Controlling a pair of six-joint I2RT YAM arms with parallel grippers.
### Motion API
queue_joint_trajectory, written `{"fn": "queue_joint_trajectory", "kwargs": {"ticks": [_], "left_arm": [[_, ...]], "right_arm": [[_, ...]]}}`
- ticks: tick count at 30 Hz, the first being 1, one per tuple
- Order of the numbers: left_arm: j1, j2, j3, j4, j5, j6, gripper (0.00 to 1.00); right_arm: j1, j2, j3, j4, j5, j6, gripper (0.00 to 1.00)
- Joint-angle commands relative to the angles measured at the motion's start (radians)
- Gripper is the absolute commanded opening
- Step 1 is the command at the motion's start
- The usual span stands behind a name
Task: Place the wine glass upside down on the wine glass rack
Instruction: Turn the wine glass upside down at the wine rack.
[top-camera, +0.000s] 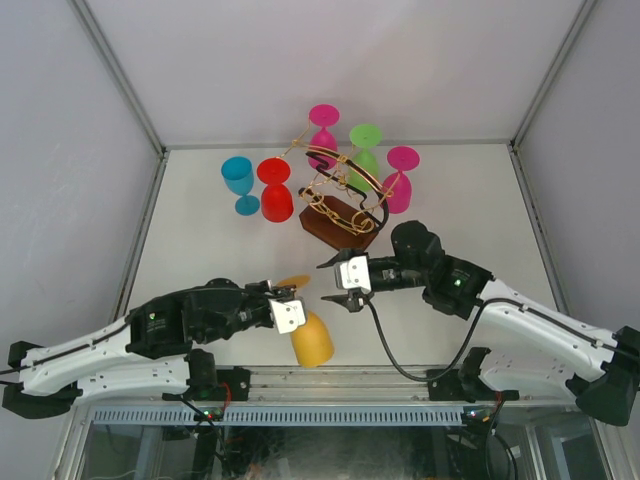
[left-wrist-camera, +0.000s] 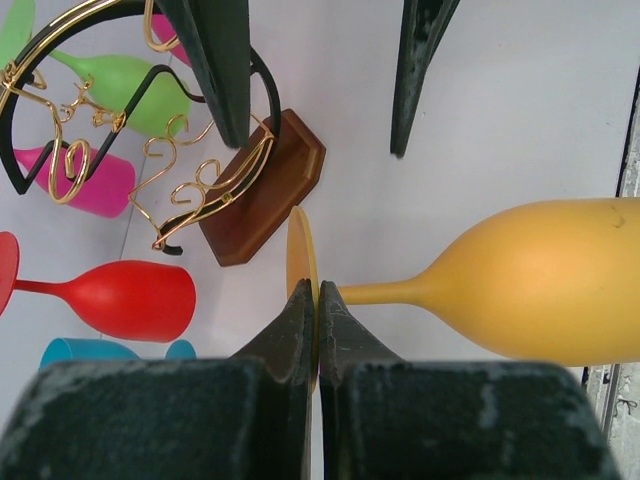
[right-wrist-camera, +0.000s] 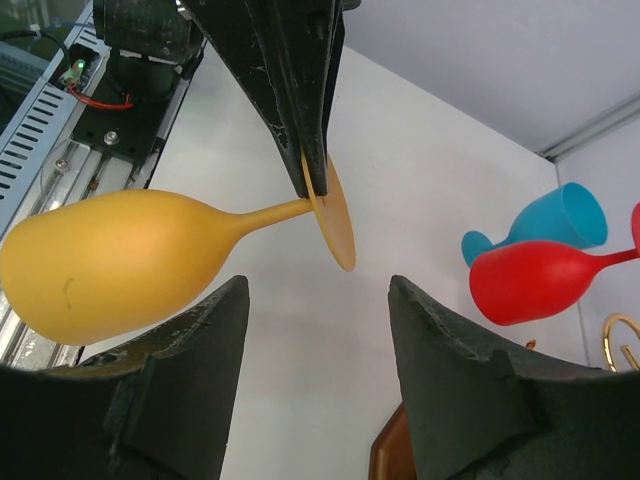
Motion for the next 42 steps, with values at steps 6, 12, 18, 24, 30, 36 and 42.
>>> {"fn": "queue_joint_trajectory", "kwargs": {"ticks": [6, 12, 18, 24, 30, 36, 42], "left_arm": [[-0.006, 0.016, 0.059, 0.066, 0.07, 0.019, 0.0], [-0.006, 0.019, 0.06, 0.067, 0.075, 0.02, 0.0], [-0.007, 0.012, 0.057, 0.076, 0.067, 0.019, 0.0], [-0.006, -0.006, 0.045, 0.098, 0.059, 0.016, 0.0], [-0.006, -0.022, 0.043, 0.108, 0.042, -0.006, 0.07], [-0.006, -0.062, 0.033, 0.135, 0.015, -0.058, 0.41], [-0.006, -0.119, 0.031, 0.176, -0.054, -0.168, 0.66]], "right_arm": [[0.017, 0.096, 0.069, 0.095, -0.022, -0.038, 0.54], [0.019, 0.137, 0.073, 0.118, -0.033, -0.039, 0.45], [0.037, 0.156, 0.073, 0.121, -0.031, -0.04, 0.35], [0.067, 0.176, 0.072, 0.117, 0.012, -0.062, 0.23], [0.082, 0.166, 0.073, 0.11, 0.056, -0.088, 0.01], [0.086, 0.139, 0.073, 0.077, 0.116, -0.119, 0.0], [0.085, 0.094, 0.037, 0.074, 0.197, -0.133, 0.0]]}}
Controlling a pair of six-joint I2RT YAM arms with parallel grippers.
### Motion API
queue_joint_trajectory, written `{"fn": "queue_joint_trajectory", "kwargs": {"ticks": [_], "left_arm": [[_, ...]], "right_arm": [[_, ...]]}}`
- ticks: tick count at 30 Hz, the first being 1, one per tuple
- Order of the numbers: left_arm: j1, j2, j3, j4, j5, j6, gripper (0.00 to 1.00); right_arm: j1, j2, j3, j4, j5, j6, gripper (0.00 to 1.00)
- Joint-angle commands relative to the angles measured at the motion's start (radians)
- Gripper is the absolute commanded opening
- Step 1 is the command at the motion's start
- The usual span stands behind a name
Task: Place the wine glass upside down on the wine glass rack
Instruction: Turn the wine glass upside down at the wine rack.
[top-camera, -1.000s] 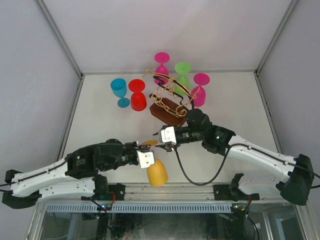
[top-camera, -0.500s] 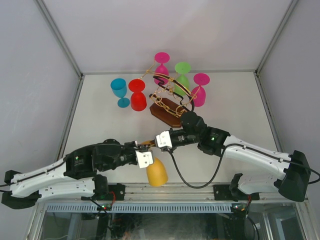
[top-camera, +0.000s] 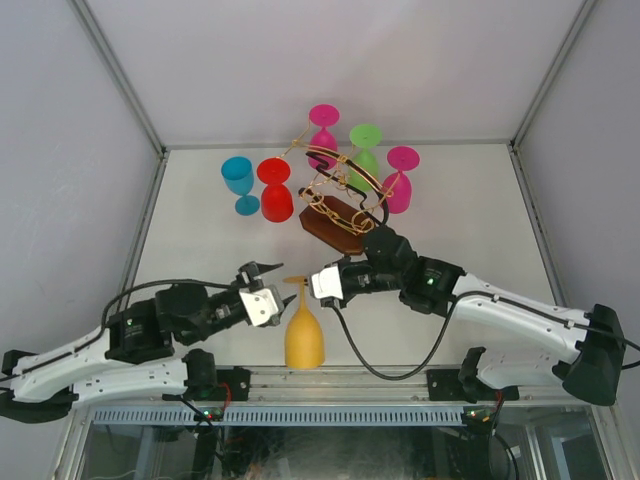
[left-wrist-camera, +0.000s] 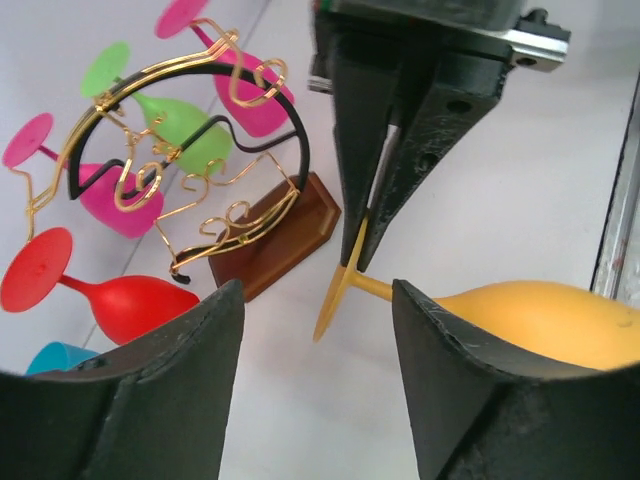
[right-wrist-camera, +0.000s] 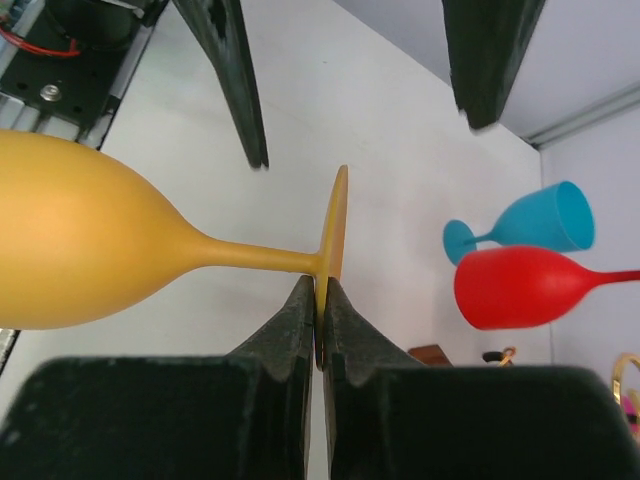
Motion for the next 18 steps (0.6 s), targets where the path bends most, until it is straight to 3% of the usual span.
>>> {"fn": "queue_joint_trajectory", "kwargs": {"ticks": [1, 7, 12, 18], "left_arm": [[-0.004, -0.046, 0.03, 0.085, -0.079, -0.124, 0.67], [-0.005, -0.058, 0.042, 0.094, -0.177, -0.309, 0.79], [-0.004, -0.048, 0.049, 0.064, -0.212, -0.43, 0.82], [-0.005, -0.082, 0.002, 0.081, -0.222, -0.518, 0.85]], "right_arm": [[0.002, -0.075, -0.003, 0.032, 0.081, -0.02, 0.0], [0.033, -0.16, -0.083, 0.082, 0.211, -0.023, 0.0], [0.101, -0.216, -0.116, 0.086, 0.323, -0.018, 0.0], [0.172, -0.272, -0.191, 0.209, 0.494, -0.023, 0.0]]}}
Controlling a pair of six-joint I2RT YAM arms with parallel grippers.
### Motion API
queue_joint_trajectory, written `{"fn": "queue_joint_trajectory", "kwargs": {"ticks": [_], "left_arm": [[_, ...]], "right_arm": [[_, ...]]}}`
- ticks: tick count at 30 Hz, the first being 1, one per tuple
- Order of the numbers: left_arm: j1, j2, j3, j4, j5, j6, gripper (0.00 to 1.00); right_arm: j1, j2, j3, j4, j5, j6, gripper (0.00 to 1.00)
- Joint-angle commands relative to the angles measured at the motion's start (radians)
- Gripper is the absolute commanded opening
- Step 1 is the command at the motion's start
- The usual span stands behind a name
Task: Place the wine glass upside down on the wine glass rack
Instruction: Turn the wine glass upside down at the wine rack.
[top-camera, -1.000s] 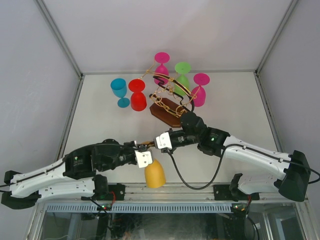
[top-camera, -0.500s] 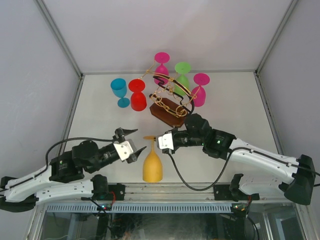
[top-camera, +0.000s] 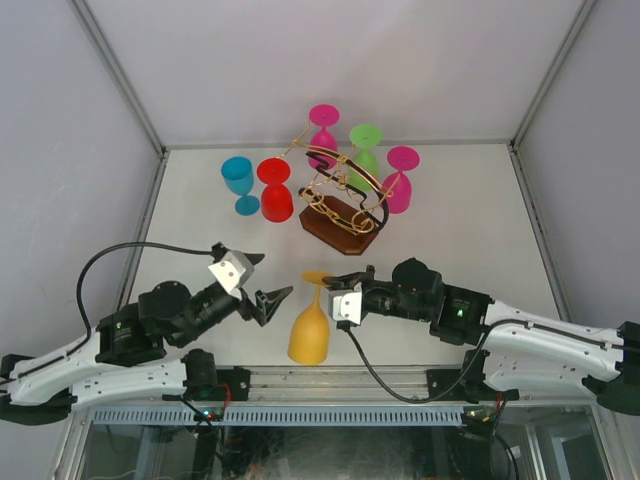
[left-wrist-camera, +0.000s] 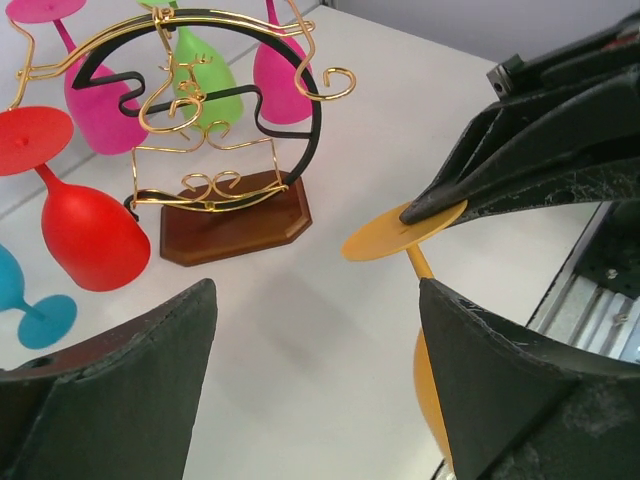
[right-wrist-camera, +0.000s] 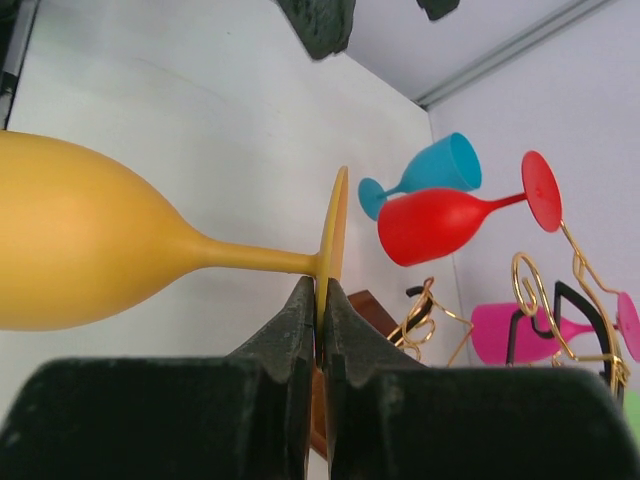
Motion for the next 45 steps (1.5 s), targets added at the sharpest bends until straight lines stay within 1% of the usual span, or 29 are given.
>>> {"fn": "queue_joint_trajectory", "kwargs": {"ticks": [1, 6, 11, 17, 22, 25, 32, 34, 38, 43, 45], "left_arm": [[-0.004, -0.029, -0.005, 0.042, -0.039, -0.119, 0.85], [-0.004, -0.075, -0.055, 0.108, -0.057, -0.163, 0.85], [-0.004, -0.094, -0.098, 0.157, -0.066, -0.173, 0.85], [-0.004, -0.064, -0.122, 0.227, -0.034, -0.185, 0.84], [-0.005, -0.012, -0.118, 0.297, -0.017, -0.174, 0.84], [-0.004, 0.026, -0.119, 0.328, -0.005, -0.167, 0.83], [-0.004, 0.064, -0.154, 0.404, 0.022, -0.17, 0.75], [-0.005, 0.08, -0.155, 0.405, 0.021, -0.168, 0.73], [-0.004, 0.099, -0.155, 0.395, 0.02, -0.171, 0.66], [-0.005, 0.091, -0.178, 0.411, 0.028, -0.187, 0.49], [-0.004, 0.086, -0.19, 0.422, 0.029, -0.19, 0.41]], "right_arm": [[0.044, -0.041, -0.028, 0.143, 0.17, -0.008, 0.0], [0.065, -0.044, -0.028, 0.209, 0.275, -0.011, 0.0], [0.07, -0.038, -0.028, 0.272, 0.28, -0.011, 0.0], [0.097, -0.027, -0.033, 0.34, 0.314, -0.033, 0.0], [0.138, -0.013, -0.05, 0.393, 0.343, -0.126, 0.0], [0.152, -0.015, -0.049, 0.414, 0.345, -0.153, 0.0], [0.182, -0.025, -0.049, 0.44, 0.355, -0.166, 0.0], [0.197, -0.024, -0.05, 0.455, 0.356, -0.167, 0.0], [0.22, -0.02, -0.049, 0.474, 0.373, -0.184, 0.0], [0.231, -0.022, -0.051, 0.474, 0.398, -0.189, 0.0], [0.232, -0.022, -0.051, 0.471, 0.405, -0.189, 0.0]]}}
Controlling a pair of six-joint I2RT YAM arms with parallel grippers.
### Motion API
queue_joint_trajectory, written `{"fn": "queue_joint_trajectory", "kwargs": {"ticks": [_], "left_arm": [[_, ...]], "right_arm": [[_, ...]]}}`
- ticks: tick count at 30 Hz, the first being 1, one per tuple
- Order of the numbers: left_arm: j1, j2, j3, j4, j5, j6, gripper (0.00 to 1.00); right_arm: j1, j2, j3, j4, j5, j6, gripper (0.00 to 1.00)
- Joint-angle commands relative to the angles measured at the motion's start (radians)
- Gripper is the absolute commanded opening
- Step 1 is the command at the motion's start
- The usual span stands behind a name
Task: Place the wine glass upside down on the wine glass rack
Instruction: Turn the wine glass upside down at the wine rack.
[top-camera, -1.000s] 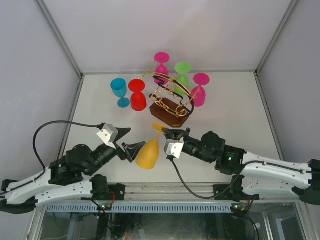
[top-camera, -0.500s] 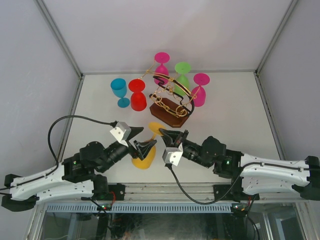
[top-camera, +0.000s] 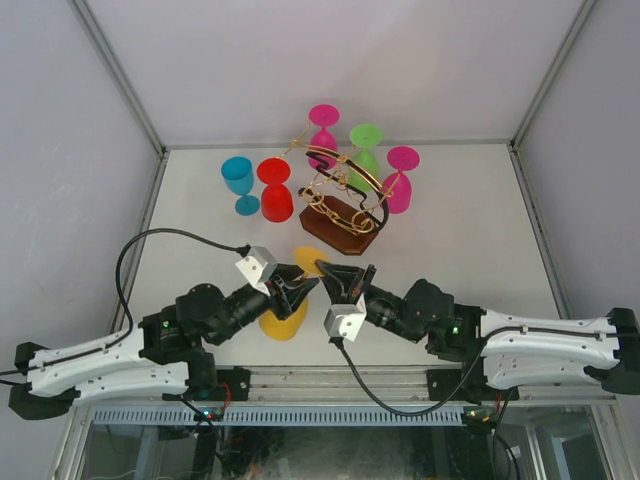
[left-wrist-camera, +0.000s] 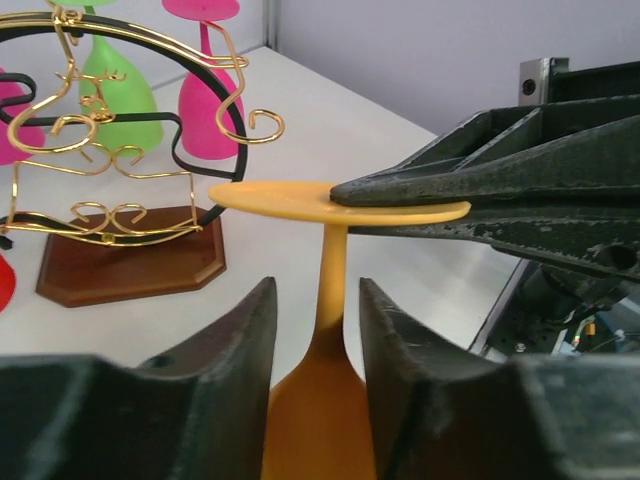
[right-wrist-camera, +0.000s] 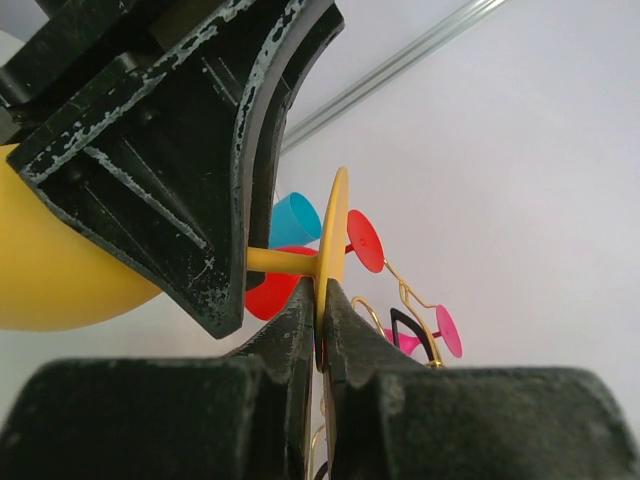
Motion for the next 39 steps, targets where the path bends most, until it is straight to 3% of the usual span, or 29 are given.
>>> {"fn": "queue_joint_trajectory", "kwargs": {"ticks": [1, 7, 22, 24, 28, 34, 39], "left_arm": [[-0.004, -0.014, -0.04, 0.054, 0.005, -0.011, 0.35], [-0.004, -0.015, -0.059, 0.077, 0.014, -0.008, 0.01], [-0.004, -0.072, -0.158, 0.223, 0.003, 0.025, 0.0], [-0.004, -0.065, -0.155, 0.219, 0.001, 0.03, 0.0], [-0.004, -0.057, -0.165, 0.229, -0.005, 0.042, 0.0], [-0.004, -0.075, -0.203, 0.29, -0.026, 0.064, 0.0], [-0.004, -0.049, -0.174, 0.232, -0.079, 0.08, 0.0]], "right_arm": [[0.015, -0.012, 0.011, 0.068, 0.033, -0.009, 0.0], [0.016, -0.01, 0.011, 0.064, 0.051, -0.009, 0.0], [0.018, -0.011, 0.012, 0.055, 0.107, 0.067, 0.0], [0.018, -0.015, 0.012, 0.042, 0.101, 0.069, 0.06], [0.018, -0.047, 0.012, -0.005, 0.076, 0.071, 0.28], [0.017, -0.138, 0.011, -0.2, 0.021, 0.142, 0.52], [0.014, -0.228, 0.006, -0.371, -0.034, 0.271, 0.58]]}}
